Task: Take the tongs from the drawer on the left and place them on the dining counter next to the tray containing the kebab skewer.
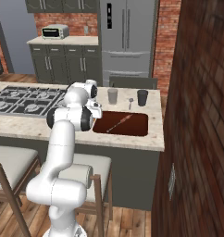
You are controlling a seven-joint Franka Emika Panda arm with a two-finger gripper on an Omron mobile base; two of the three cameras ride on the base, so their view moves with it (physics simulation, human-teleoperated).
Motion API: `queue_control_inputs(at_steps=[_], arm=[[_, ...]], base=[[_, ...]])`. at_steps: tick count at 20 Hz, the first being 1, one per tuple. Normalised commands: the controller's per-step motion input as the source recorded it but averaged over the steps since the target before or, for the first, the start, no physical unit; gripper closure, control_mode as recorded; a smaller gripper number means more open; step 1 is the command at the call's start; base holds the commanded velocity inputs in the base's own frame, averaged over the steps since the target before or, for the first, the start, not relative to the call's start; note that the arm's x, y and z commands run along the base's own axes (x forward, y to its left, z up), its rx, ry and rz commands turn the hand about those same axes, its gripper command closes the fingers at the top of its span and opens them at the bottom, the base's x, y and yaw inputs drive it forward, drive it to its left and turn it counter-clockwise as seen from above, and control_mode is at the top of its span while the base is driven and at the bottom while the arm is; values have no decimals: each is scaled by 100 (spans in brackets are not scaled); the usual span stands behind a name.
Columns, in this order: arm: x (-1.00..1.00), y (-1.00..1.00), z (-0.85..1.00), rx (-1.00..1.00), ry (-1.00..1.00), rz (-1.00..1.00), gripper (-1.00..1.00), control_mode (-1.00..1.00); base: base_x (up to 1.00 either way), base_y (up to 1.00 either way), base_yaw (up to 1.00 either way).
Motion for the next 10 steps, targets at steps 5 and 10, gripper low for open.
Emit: queue_control_inputs(at_steps=[5, 10], arm=[[-28, 0, 0, 0, -1, 0, -100, -100], [-69, 0, 42, 0, -2, 0, -100, -100]], base=[[0, 0, 0], [0, 0, 0]])
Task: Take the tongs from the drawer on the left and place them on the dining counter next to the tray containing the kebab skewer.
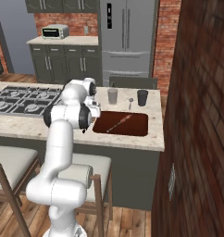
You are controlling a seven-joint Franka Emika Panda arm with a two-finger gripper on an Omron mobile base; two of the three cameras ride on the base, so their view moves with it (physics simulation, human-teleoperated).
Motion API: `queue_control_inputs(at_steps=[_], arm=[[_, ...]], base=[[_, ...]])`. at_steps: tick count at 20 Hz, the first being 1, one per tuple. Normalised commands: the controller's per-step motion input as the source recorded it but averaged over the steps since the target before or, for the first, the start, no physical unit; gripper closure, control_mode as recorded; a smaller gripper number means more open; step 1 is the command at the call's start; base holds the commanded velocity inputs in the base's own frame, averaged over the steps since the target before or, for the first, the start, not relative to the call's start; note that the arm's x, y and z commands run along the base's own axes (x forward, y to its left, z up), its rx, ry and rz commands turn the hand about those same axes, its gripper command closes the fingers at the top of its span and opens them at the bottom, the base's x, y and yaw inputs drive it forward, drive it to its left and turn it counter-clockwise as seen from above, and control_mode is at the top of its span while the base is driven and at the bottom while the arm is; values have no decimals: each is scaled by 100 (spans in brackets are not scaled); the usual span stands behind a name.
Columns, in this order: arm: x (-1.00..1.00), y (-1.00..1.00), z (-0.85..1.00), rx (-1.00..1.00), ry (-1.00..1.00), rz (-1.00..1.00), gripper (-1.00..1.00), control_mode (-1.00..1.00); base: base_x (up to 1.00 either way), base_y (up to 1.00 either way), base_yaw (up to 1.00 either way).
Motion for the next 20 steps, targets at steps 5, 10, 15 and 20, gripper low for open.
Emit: queue_control_inputs(at_steps=[5, 10, 15, 20], arm=[[-100, 0, 89, 0, -5, 0, -100, -100], [-100, 0, 59, 0, -12, 0, -100, -100], [-100, 0, 61, 0, -15, 0, -100, -100], [-100, -2, 85, 0, -18, 0, -100, -100]], base=[[0, 0, 0], [0, 0, 0], [0, 0, 0], [0, 0, 0]])
